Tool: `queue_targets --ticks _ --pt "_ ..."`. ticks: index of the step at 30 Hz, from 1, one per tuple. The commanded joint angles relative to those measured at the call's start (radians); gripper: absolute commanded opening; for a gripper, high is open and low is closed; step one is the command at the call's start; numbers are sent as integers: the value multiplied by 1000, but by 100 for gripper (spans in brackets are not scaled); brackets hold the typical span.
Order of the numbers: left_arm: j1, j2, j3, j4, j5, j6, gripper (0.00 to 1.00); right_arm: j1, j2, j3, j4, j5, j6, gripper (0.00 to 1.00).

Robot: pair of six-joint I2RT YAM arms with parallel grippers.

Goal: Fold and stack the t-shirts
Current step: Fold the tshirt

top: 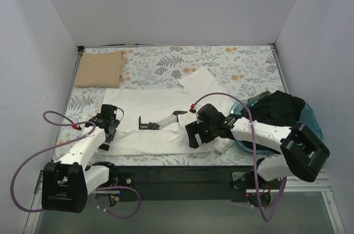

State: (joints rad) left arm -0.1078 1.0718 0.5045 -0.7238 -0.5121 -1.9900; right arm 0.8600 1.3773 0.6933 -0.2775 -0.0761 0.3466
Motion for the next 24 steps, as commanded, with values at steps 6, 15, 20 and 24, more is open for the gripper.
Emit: queue_targets --ticks 6,15,20,24 --pt "56 -6 -11 -85 -92 -161 91 39 -167 -51 -66 -2 89 98" --pt "89 -7 6 -79 -101 -122 91 34 -354 -202 -141 1 187 98" --pt "99 4 -9 -37 -75 -98 92 14 -403 -255 -227 71 274 98" --pt "105 25 2 -31 -77 -89 92 7 -443 -216 -400 228 322 98"
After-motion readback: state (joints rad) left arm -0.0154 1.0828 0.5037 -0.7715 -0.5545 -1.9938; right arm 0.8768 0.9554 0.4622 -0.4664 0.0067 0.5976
